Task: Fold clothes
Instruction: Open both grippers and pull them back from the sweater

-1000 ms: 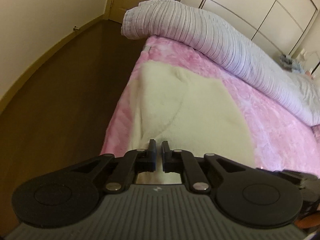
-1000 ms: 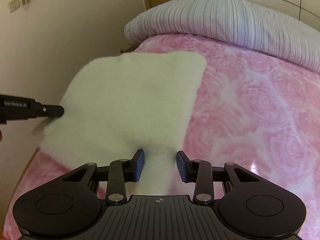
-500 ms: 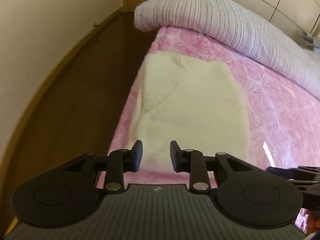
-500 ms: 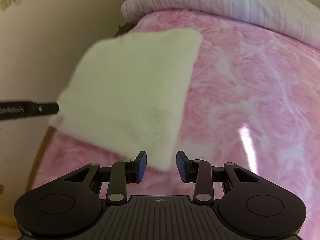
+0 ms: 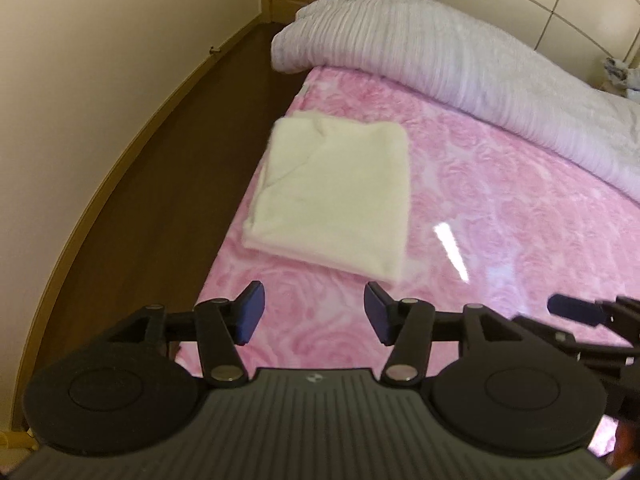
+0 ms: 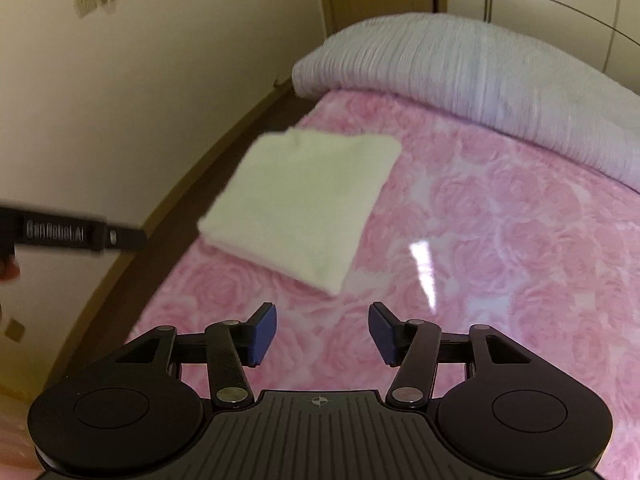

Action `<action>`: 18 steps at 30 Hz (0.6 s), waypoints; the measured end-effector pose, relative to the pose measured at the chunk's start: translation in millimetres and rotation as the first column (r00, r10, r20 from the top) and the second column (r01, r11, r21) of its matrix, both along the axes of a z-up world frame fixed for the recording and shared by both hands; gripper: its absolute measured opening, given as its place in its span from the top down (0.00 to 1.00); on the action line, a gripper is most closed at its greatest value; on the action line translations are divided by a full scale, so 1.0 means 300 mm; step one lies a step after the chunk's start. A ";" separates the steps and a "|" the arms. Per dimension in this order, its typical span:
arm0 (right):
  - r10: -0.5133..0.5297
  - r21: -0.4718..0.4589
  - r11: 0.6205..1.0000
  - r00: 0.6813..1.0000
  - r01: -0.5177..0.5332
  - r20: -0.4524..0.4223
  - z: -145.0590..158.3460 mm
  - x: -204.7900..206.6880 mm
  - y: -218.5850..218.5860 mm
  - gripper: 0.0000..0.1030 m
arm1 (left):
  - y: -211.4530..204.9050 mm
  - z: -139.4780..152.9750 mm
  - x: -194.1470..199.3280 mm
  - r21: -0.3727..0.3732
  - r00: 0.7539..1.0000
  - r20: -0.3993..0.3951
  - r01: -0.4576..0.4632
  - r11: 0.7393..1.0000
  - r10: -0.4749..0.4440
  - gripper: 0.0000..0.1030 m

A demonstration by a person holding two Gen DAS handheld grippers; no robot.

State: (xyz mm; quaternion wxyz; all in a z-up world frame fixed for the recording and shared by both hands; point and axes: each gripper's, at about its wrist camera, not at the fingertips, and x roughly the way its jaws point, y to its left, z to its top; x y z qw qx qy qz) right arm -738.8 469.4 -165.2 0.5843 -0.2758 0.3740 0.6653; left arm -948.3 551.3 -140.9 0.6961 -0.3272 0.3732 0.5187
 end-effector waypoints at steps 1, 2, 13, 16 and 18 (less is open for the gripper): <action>-0.009 0.011 1.000 1.000 0.009 -0.008 0.030 0.004 -0.016 0.44 | -0.021 0.026 0.008 0.003 1.000 0.003 0.007 1.000 -0.007 0.49; -0.019 0.025 0.999 1.000 0.020 -0.014 0.059 0.008 -0.027 0.42 | -0.039 0.051 0.015 0.007 1.000 0.006 0.015 1.000 -0.015 0.49; -0.074 0.148 0.985 0.990 0.092 -0.123 0.263 0.073 -0.108 0.36 | -0.155 0.241 0.016 0.069 0.974 0.217 -0.075 0.995 0.059 0.39; -0.077 0.146 0.985 0.991 0.093 -0.110 0.275 0.093 -0.108 0.36 | -0.188 0.275 0.041 0.105 0.986 0.152 -0.078 0.991 0.062 0.39; -0.069 0.150 0.985 0.995 0.080 -0.077 0.279 0.107 -0.113 0.36 | -0.211 0.289 0.080 0.157 0.996 0.054 -0.080 0.984 0.072 0.39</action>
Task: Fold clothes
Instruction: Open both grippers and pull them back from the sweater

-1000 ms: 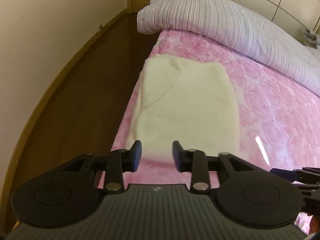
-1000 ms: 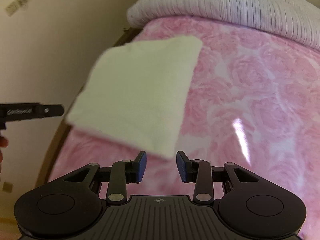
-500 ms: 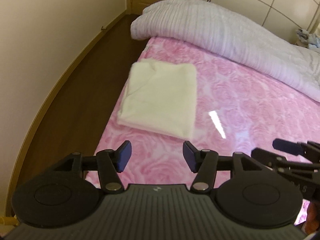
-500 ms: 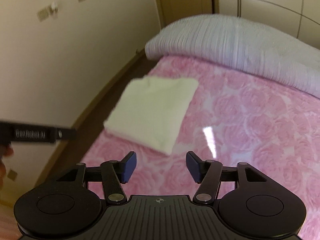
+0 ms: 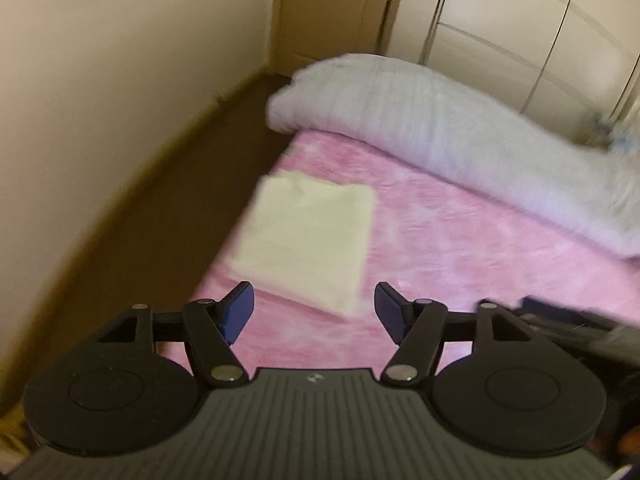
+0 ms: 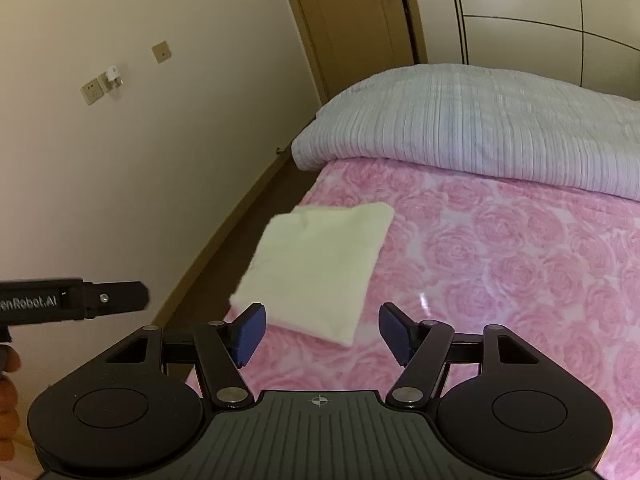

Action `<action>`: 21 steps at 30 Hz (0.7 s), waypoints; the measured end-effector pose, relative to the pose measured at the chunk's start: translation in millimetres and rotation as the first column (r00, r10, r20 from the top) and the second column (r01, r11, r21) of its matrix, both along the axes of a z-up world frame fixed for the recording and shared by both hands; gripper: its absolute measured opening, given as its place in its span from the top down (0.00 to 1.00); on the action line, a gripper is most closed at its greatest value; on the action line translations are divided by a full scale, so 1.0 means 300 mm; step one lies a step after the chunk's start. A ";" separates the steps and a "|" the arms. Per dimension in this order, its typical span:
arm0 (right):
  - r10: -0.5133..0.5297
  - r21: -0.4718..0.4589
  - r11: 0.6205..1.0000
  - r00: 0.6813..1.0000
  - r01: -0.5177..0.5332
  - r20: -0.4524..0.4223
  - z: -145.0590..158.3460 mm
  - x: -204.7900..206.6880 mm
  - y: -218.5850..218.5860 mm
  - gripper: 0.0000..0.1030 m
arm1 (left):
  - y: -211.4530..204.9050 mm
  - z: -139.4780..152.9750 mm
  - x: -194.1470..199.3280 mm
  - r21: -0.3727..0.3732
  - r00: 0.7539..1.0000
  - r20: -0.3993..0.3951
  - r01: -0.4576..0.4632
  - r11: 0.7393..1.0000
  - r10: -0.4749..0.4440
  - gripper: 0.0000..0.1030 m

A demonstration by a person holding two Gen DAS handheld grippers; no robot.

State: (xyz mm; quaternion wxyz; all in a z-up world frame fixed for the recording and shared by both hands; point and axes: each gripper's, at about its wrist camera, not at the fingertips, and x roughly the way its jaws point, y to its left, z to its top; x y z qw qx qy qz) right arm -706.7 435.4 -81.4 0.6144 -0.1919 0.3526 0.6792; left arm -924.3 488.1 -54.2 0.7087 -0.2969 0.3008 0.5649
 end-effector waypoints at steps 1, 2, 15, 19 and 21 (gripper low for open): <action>0.004 0.001 1.000 1.000 -0.004 0.017 0.002 0.007 -0.003 0.35 | -0.010 0.002 0.012 0.009 1.000 -0.017 -0.019 1.000 0.019 0.39; 0.008 0.002 1.000 0.999 -0.008 0.034 0.004 0.014 -0.005 0.35 | -0.020 0.004 0.023 0.018 0.999 -0.030 -0.039 0.999 0.039 0.39; 0.090 -0.010 0.996 0.985 -0.089 0.148 0.023 0.173 -0.046 0.35 | -0.163 0.029 0.267 0.057 0.968 -0.122 -0.215 0.975 0.221 0.37; 0.139 -0.037 0.990 0.984 -0.136 0.112 0.027 0.257 -0.049 0.35 | -0.211 0.034 0.337 0.035 0.958 -0.142 -0.245 0.969 0.248 0.37; 0.168 -0.051 0.985 0.981 -0.163 0.095 0.027 0.295 -0.051 0.35 | -0.238 0.029 0.365 0.030 0.953 -0.144 -0.266 0.963 0.268 0.37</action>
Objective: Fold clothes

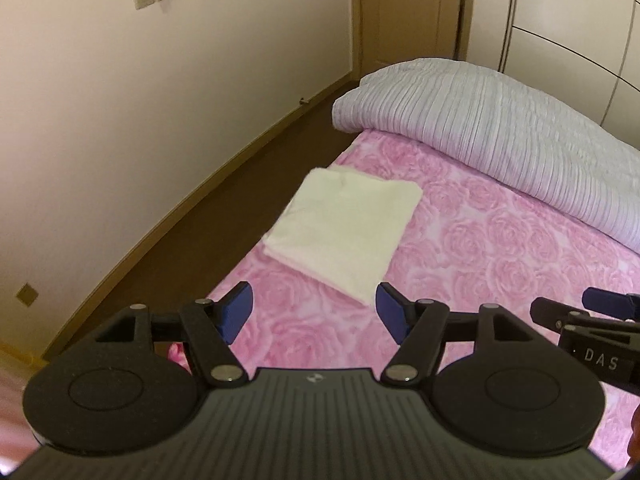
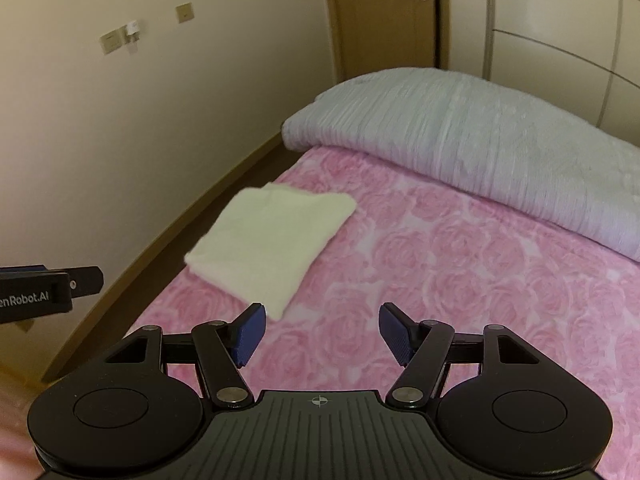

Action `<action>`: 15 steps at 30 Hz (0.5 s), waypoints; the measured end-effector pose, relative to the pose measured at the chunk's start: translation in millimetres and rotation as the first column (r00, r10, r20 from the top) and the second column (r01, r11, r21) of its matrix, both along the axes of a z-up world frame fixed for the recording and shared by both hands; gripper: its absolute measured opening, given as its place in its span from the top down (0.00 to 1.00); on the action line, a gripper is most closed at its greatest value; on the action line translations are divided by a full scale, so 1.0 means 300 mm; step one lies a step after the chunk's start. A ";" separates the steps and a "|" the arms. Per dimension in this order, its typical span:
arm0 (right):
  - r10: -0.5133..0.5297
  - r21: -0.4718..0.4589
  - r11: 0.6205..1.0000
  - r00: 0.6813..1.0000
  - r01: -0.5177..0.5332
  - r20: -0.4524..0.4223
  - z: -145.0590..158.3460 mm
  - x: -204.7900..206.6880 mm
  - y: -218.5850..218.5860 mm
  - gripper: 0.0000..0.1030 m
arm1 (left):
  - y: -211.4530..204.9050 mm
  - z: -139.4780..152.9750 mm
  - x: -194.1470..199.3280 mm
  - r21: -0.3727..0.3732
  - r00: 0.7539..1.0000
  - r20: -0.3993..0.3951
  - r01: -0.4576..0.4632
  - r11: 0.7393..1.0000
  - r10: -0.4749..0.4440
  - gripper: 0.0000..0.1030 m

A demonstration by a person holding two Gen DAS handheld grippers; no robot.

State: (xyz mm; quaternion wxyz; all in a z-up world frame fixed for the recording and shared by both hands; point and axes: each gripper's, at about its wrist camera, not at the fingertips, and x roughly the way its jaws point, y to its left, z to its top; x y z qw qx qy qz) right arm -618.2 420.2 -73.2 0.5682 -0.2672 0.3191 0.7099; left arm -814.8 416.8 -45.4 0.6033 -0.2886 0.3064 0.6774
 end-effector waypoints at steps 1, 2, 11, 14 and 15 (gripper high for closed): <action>0.014 -0.007 1.000 1.000 -0.014 -0.002 -0.003 0.011 -0.001 0.35 | -0.010 -0.003 0.012 -0.009 1.000 0.006 -0.012 1.000 0.012 0.37; 0.028 -0.013 1.000 1.000 -0.028 -0.003 -0.006 0.021 -0.002 0.35 | -0.020 -0.007 0.023 -0.018 1.000 0.012 -0.024 1.000 0.025 0.37; 0.119 -0.083 0.990 0.993 -0.118 -0.003 -0.065 0.064 0.009 0.35 | -0.098 -0.075 0.086 -0.079 0.992 0.023 -0.124 0.989 0.126 0.37; 0.134 -0.101 0.986 0.991 -0.134 0.000 -0.080 0.072 0.026 0.35 | -0.105 -0.087 0.099 -0.087 0.989 0.024 -0.142 0.986 0.144 0.37; 0.140 -0.107 0.984 0.990 -0.139 0.001 -0.085 0.075 0.032 0.35 | -0.103 -0.090 0.103 -0.090 0.988 0.024 -0.148 0.985 0.150 0.37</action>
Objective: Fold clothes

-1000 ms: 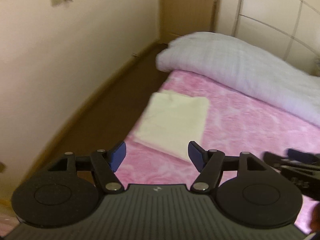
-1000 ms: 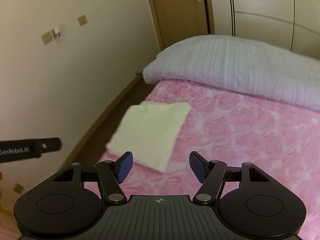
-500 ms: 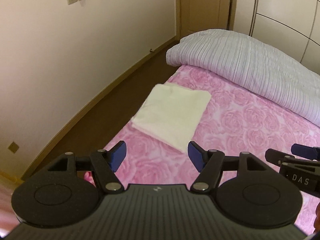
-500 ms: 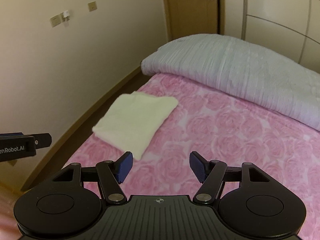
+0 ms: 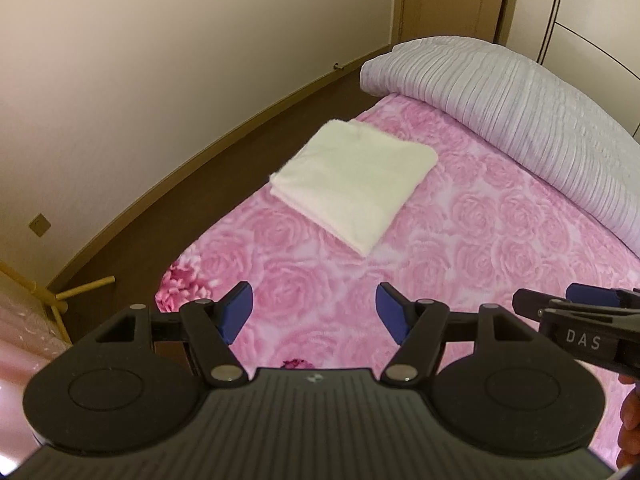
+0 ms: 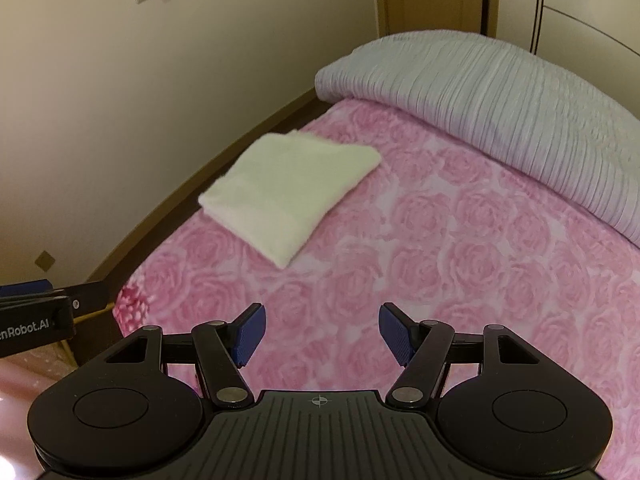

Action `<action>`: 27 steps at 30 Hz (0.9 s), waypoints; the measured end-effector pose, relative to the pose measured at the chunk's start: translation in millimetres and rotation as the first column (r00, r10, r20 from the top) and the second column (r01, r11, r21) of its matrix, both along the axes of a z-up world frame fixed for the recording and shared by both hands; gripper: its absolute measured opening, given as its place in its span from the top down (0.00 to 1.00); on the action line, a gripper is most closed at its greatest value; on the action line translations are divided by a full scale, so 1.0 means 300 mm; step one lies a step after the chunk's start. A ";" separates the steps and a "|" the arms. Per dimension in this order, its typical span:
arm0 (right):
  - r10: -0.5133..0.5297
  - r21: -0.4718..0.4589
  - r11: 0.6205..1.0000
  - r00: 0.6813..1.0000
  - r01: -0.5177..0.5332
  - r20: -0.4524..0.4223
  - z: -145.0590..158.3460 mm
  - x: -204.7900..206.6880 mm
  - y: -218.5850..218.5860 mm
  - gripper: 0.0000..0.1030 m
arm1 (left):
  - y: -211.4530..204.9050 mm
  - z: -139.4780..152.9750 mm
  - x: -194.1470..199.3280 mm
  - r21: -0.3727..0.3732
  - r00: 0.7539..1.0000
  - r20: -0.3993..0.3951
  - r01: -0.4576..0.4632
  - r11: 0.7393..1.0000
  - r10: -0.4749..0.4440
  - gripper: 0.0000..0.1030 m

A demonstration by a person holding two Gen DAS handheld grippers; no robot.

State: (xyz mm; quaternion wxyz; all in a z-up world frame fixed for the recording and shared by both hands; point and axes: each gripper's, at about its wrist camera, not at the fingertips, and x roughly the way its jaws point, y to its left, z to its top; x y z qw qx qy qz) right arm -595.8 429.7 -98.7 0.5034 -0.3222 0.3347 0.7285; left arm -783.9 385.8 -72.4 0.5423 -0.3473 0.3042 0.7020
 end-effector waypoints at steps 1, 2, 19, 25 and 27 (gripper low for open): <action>0.005 -0.006 1.000 1.000 -0.005 0.002 -0.005 0.003 0.006 0.35 | 0.003 -0.001 0.005 -0.002 1.000 -0.002 -0.005 1.000 0.005 0.37; 0.011 -0.012 1.000 1.000 -0.011 0.004 -0.010 0.005 0.011 0.35 | 0.009 -0.003 0.008 -0.002 1.000 -0.003 -0.011 1.000 0.011 0.37; 0.027 -0.098 0.995 0.999 -0.024 0.034 -0.099 -0.006 0.200 0.35 | 0.211 -0.080 0.016 -0.052 1.000 -0.004 -0.016 0.999 0.016 0.37; 0.023 -0.126 0.992 0.999 -0.017 0.045 -0.130 -0.018 0.280 0.35 | 0.283 -0.114 -0.005 -0.073 1.000 -0.007 -0.012 0.997 0.011 0.37; 0.027 -0.132 0.991 0.999 -0.020 0.048 -0.140 -0.034 0.303 0.35 | 0.306 -0.124 -0.016 -0.078 1.000 -0.007 -0.012 0.997 0.012 0.37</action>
